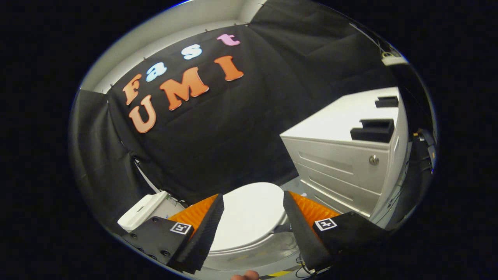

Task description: Open the toilet lid.

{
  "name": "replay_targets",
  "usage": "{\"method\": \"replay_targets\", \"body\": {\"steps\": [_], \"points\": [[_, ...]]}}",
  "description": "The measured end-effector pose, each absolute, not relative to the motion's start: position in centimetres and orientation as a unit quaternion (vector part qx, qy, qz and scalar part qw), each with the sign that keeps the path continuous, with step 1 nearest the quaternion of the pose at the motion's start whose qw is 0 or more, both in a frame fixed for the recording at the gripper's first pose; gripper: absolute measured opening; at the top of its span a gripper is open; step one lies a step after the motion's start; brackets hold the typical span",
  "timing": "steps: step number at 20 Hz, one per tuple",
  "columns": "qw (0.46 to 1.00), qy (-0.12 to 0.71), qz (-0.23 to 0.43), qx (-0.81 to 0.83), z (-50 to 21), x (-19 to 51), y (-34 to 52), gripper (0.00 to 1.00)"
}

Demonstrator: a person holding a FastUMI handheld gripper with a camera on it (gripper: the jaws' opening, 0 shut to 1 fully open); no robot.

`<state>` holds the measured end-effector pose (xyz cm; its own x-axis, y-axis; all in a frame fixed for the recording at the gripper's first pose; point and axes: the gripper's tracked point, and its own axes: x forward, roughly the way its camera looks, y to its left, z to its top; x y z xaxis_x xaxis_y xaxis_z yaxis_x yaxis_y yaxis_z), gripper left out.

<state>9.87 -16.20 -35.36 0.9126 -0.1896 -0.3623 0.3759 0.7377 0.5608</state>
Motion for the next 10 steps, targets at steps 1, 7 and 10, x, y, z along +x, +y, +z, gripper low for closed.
{"method": "replay_targets", "body": {"steps": [1,7,10], "points": [[0.914,0.143,-0.167,0.341,-37.4,9.9,-16.9,0.99],[0.845,0.214,-0.178,0.457,-48.2,9.1,-16.2,0.98],[0.81,0.25,-0.155,0.507,-51.6,8.8,-14.2,0.97]]}}
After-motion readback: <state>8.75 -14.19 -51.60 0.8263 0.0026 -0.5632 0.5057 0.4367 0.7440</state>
